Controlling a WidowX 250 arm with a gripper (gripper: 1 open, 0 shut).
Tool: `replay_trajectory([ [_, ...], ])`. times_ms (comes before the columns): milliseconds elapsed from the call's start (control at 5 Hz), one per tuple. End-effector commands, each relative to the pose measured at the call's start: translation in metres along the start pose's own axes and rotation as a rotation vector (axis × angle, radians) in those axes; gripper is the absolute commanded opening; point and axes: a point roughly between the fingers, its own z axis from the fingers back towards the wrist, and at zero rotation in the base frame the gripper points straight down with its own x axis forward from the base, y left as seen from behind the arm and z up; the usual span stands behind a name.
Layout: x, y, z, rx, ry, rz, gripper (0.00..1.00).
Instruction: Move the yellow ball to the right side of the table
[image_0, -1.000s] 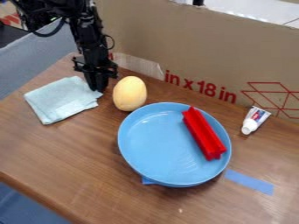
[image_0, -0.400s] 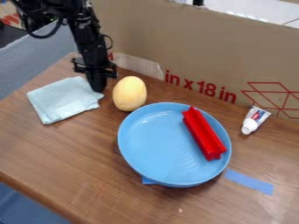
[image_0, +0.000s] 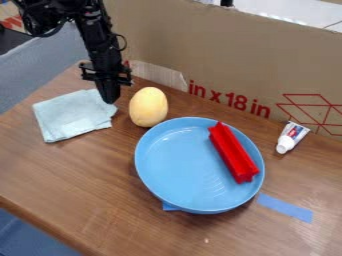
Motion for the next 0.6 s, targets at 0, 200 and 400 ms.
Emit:
replay_trajectory([
  [0, 0.012, -0.002, 0.068, 0.036, -0.105, -0.027, 0.00],
  [200, 0.002, -0.007, 0.069, 0.029, -0.108, -0.022, 0.00],
  [400, -0.010, -0.017, 0.080, 0.015, -0.164, -0.062, 0.00],
])
